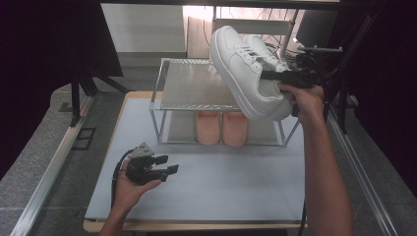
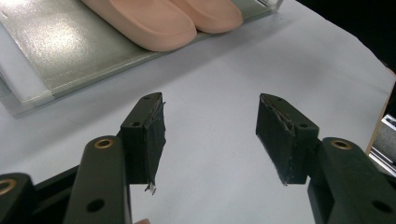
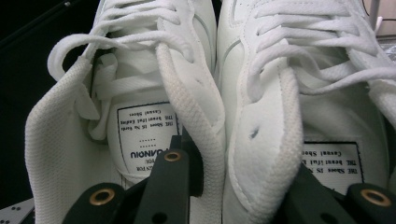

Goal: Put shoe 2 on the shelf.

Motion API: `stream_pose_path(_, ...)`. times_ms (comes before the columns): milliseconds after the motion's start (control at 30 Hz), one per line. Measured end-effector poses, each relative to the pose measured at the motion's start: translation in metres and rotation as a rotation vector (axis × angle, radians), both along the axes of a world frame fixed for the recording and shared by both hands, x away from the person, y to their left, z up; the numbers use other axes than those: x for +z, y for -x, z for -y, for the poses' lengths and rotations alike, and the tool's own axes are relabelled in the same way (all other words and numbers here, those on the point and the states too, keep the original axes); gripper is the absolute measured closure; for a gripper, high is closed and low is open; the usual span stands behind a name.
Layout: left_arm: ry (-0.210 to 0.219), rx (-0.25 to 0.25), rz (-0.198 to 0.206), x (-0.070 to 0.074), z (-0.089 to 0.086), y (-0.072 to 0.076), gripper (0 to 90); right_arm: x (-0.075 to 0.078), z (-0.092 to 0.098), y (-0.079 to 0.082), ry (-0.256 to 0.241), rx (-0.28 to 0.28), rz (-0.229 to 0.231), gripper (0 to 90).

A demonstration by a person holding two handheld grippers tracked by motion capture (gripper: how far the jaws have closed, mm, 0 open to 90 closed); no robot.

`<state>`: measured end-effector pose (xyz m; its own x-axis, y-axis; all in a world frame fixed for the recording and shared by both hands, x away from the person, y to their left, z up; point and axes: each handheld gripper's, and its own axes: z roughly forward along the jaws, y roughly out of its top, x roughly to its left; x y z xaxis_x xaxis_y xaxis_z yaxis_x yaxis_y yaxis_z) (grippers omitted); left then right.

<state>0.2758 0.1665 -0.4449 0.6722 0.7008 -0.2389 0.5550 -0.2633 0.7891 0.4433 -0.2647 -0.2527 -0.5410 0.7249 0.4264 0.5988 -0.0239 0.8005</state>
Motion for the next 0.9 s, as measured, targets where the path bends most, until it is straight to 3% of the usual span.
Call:
stream_pose_path(300, 0.001, -0.002, -0.001, 0.000, 0.000, 0.000, 42.7, 0.006, -0.007, -0.010, 0.023, -0.035, -0.015, 78.5)
stream_pose_path(567, 0.005, -0.002, 0.001, 0.001, -0.001, 0.001, 42.7, 0.014, -0.025, -0.030, 0.074, -0.124, -0.034, 78.4)
stream_pose_path(900, 0.005, 0.002, -0.004, -0.002, -0.003, 0.000, 42.7, 0.002, -0.051, -0.060, 0.162, -0.203, -0.096, 77.6)
